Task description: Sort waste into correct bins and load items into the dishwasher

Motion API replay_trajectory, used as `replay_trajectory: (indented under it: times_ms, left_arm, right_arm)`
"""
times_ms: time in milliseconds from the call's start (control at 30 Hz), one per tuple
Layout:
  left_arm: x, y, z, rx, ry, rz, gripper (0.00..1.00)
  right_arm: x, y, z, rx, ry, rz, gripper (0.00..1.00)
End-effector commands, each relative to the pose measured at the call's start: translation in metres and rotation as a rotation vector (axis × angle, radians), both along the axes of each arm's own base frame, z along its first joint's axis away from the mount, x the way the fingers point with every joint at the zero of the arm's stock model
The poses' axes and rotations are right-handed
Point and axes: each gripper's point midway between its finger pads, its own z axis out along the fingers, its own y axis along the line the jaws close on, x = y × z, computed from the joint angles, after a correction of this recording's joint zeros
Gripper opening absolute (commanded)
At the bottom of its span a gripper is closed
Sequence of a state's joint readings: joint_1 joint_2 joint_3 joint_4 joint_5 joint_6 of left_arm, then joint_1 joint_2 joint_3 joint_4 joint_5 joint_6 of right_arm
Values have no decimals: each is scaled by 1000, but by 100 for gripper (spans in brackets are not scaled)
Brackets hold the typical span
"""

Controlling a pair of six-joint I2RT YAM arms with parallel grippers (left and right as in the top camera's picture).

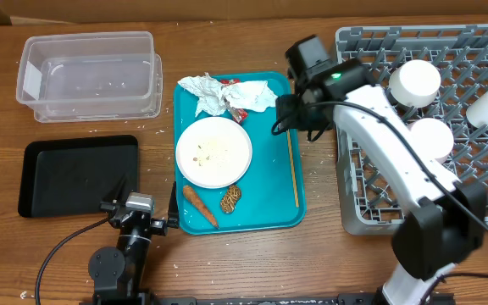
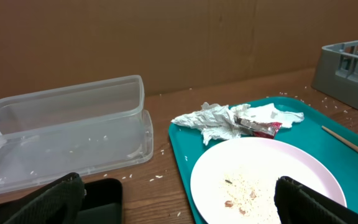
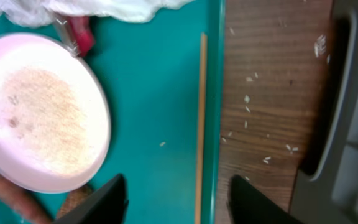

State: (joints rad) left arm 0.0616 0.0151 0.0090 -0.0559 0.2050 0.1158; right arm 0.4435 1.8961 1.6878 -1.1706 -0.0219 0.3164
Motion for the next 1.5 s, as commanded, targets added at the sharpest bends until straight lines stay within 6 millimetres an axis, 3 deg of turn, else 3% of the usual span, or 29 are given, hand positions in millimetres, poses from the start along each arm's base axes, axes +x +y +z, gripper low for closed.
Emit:
replay_trajectory:
  times_ms: [0, 333, 933, 1200, 1467]
  left_arm:
    - [0, 3, -1, 17, -2, 14, 100]
    - [0, 3, -1, 17, -2, 14, 100]
    - [0, 3, -1, 17, -2, 14, 100]
    - [0, 3, -1, 17, -2, 14, 100]
    - [0, 3, -1, 17, -2, 14, 100]
  right_arm:
    - [3, -9, -28, -62, 42, -14, 44]
    - [-5, -4, -93, -93, 204, 19, 38]
    - [-23, -2, -136, -69, 279, 25, 40]
    - [-23, -6, -138, -90, 277, 13, 32]
    - [-10, -10, -110, -132, 251, -14, 32]
